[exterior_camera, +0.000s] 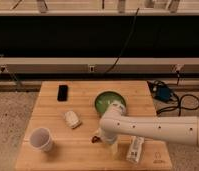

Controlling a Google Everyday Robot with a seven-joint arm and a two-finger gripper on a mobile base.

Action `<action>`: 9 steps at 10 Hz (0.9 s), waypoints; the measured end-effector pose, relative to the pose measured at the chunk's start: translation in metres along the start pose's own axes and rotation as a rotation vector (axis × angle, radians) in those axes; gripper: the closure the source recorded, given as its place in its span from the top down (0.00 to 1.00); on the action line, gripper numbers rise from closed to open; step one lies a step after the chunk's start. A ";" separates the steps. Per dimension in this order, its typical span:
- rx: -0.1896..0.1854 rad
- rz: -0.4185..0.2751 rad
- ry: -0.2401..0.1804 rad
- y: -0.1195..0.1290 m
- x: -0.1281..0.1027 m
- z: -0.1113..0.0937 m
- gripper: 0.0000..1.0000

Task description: Place the pepper on the white sponge

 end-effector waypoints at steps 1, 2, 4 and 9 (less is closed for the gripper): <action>0.000 -0.001 -0.001 0.000 -0.001 0.000 0.80; 0.000 -0.002 -0.002 0.000 -0.001 0.001 0.80; 0.001 -0.003 -0.004 0.000 -0.002 0.001 0.80; 0.003 -0.007 -0.008 0.000 -0.004 0.003 0.80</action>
